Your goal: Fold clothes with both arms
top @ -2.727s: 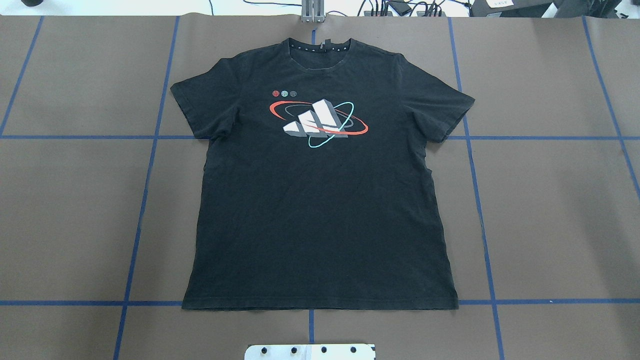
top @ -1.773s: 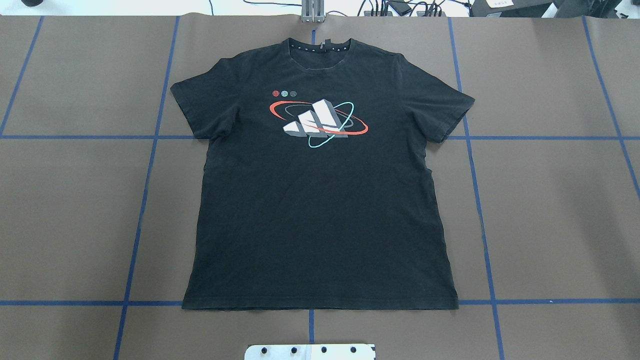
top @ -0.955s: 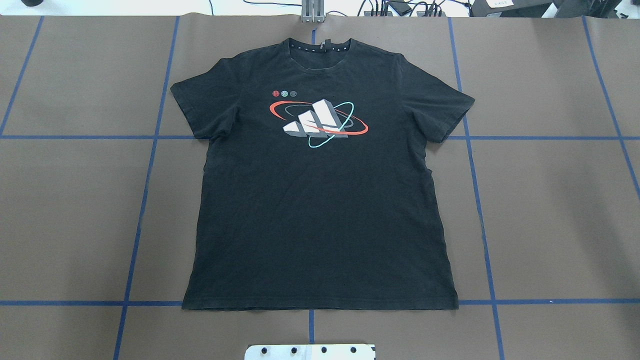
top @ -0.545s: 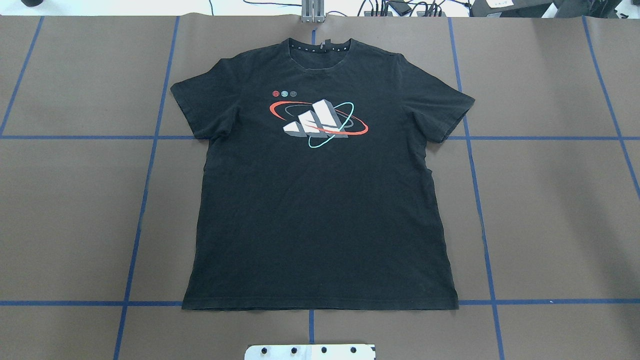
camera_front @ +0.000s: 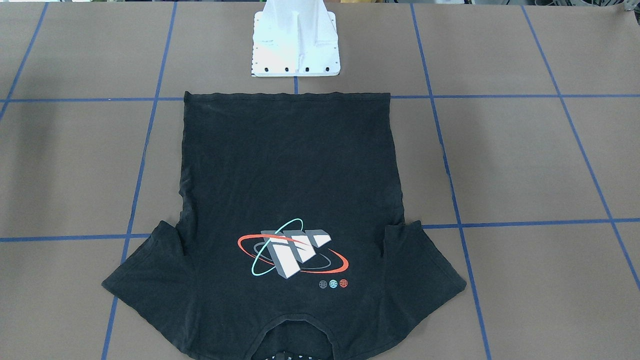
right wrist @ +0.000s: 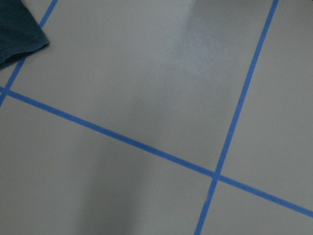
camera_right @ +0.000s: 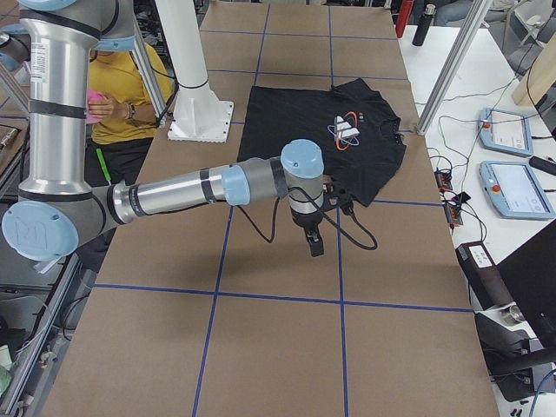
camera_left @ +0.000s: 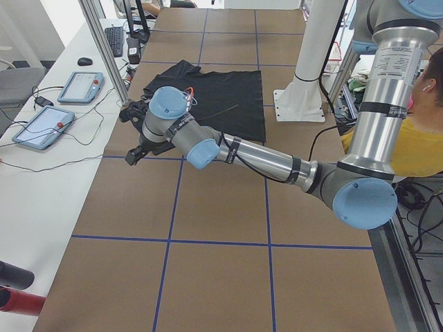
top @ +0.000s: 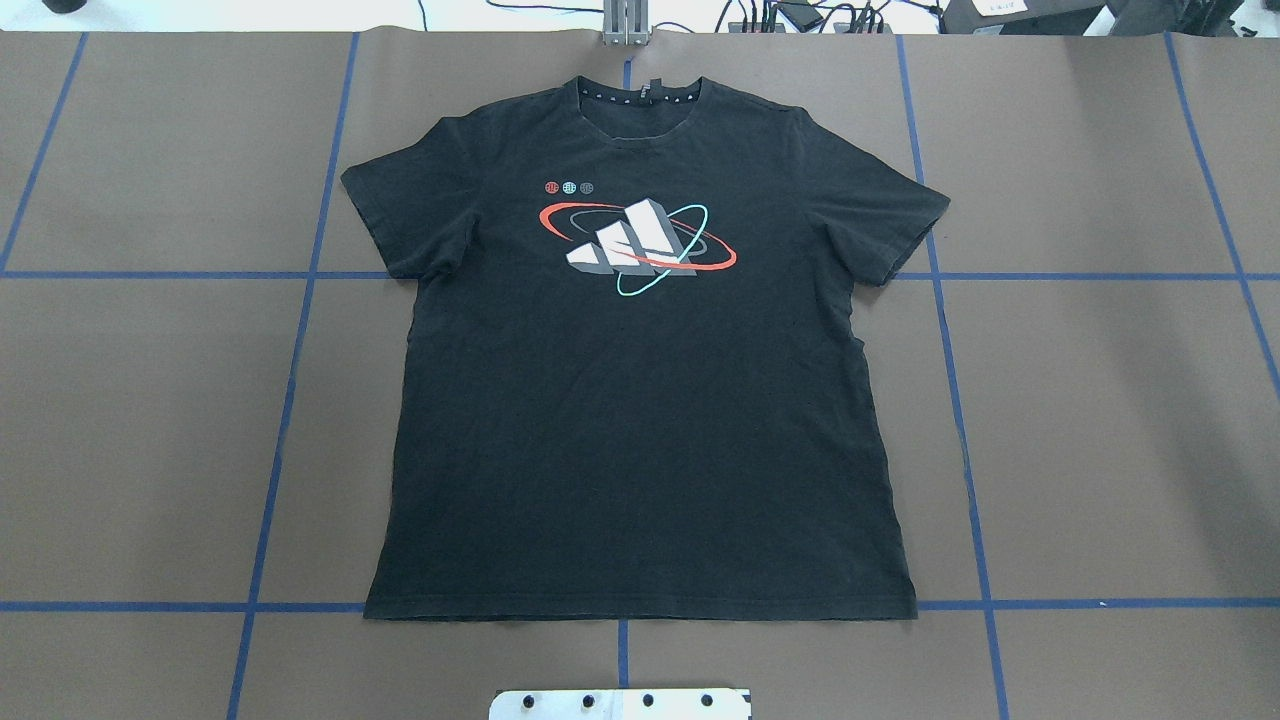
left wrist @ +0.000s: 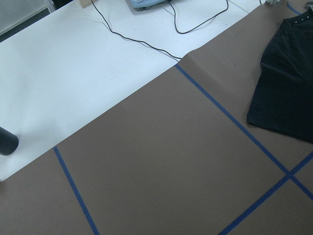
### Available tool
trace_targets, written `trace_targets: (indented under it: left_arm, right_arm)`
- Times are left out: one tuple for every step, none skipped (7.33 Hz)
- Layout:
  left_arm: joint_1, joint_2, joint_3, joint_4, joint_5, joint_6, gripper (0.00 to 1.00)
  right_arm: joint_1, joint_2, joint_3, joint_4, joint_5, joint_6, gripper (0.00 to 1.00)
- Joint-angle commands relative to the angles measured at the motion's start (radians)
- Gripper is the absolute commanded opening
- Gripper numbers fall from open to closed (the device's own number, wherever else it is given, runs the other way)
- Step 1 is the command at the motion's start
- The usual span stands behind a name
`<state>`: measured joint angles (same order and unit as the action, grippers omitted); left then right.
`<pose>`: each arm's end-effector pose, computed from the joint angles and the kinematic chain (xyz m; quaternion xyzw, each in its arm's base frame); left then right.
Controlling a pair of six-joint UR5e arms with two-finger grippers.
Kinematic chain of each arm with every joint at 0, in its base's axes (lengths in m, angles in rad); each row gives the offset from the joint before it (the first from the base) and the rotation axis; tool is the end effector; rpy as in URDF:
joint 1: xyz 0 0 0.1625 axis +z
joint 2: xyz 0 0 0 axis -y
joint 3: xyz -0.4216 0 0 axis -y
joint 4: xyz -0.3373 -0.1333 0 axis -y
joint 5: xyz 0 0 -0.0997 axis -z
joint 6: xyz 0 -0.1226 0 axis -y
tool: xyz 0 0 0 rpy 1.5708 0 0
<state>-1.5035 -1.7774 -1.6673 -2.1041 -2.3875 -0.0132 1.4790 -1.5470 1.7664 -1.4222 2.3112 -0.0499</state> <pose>-0.0077 -0.5393 0.4567 0.3578 0.3776 0.1839 0.8340 0.0078 -0.4675 0.5591 0.1631 -0.3592 -0.1309 0.9095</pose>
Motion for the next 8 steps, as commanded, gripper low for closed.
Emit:
trace_targets:
  left_arm:
    - [0.107,-0.019,0.026,-0.108,0.007,-0.083,1.0]
    - [0.114,-0.019,0.026,-0.108,0.007,-0.086,1.0]
    - [0.115,-0.019,0.024,-0.108,0.007,-0.087,1.0]
    - [0.115,-0.019,0.026,-0.112,0.007,-0.087,1.0]
    - [0.117,-0.017,0.024,-0.113,0.007,-0.087,1.0]
    - [0.117,-0.017,0.024,-0.113,0.005,-0.087,1.0]
    - [0.118,-0.016,0.024,-0.113,0.005,-0.087,1.0]
    - [0.118,-0.014,0.024,-0.113,0.005,-0.087,1.0]
  right_arm:
    - [-0.104,0.143,-0.108,0.045,-0.003,0.258,1.0]
    - [-0.161,0.177,-0.152,0.116,-0.006,0.383,1.0]
    - [-0.211,0.207,-0.233,0.263,-0.01,0.518,1.0]
    - [-0.267,0.231,-0.339,0.454,-0.047,0.641,1.0]
    - [-0.326,0.267,-0.425,0.583,-0.106,0.779,0.99]
    - [-0.383,0.304,-0.49,0.673,-0.183,0.894,0.98]
    - [-0.42,0.327,-0.522,0.707,-0.226,0.953,0.97]
    - [-0.443,0.34,-0.531,0.707,-0.261,0.973,0.96]
